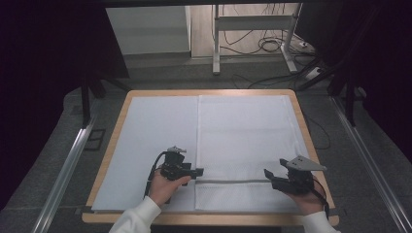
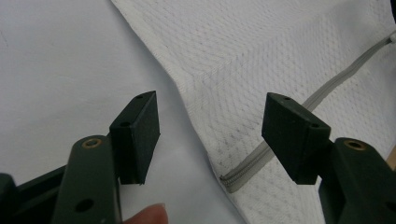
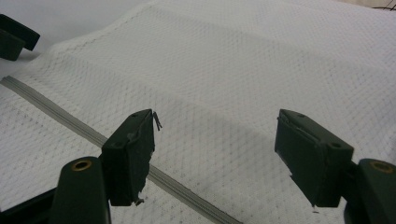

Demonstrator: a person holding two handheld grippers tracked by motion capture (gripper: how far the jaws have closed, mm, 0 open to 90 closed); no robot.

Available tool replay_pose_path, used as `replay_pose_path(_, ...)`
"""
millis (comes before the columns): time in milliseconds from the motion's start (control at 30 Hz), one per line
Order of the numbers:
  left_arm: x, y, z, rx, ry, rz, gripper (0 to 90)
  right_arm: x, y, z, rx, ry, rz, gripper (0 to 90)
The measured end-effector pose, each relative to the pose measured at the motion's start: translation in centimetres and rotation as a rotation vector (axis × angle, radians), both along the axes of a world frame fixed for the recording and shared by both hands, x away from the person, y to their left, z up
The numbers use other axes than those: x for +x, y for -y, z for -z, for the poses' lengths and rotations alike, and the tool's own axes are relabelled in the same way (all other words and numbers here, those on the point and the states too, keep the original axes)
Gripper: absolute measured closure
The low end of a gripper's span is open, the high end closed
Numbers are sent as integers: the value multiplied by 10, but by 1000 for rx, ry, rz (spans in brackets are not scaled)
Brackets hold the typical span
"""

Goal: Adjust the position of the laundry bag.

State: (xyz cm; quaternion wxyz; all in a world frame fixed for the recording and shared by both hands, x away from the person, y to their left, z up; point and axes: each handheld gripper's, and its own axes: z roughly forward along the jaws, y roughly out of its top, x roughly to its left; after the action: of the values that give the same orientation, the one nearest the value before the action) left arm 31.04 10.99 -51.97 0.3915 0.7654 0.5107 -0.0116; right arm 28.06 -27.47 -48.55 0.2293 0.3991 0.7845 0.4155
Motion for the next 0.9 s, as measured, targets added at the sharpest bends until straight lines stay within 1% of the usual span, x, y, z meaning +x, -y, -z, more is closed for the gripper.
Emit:
replay_pose_path(300, 5, 3, 4, -20, -18, -7, 398, 0, 0, 0, -1, 1, 5, 281)
replay_pose_path(500, 6, 6, 6, -24, -27, -1, 426, 0, 0, 0, -3, 1, 7, 281)
replay_pose_path(567, 8, 7, 7, -32, -39, 4, 433, 0, 0, 0, -1, 1, 7, 280)
replay_pose_path(700, 8, 9, 8, -35, -43, 8, 464, 0, 1, 0, 0, 1, 8, 280)
replay_pose_path(767, 8, 11, 9, -34, -38, 10, 486, 0, 1, 0, 0, 2, 9, 281)
replay_pose_path(833, 8, 11, 9, -21, -37, 9, 527, 0, 1, 0, 0, 3, 10, 281)
replay_pose_path(867, 8, 11, 9, -21, -37, 9, 559, 0, 1, 0, 0, 3, 10, 281)
replay_pose_path(900, 8, 12, 10, -15, -35, 10, 559, 0, 1, 0, 0, 3, 10, 281)
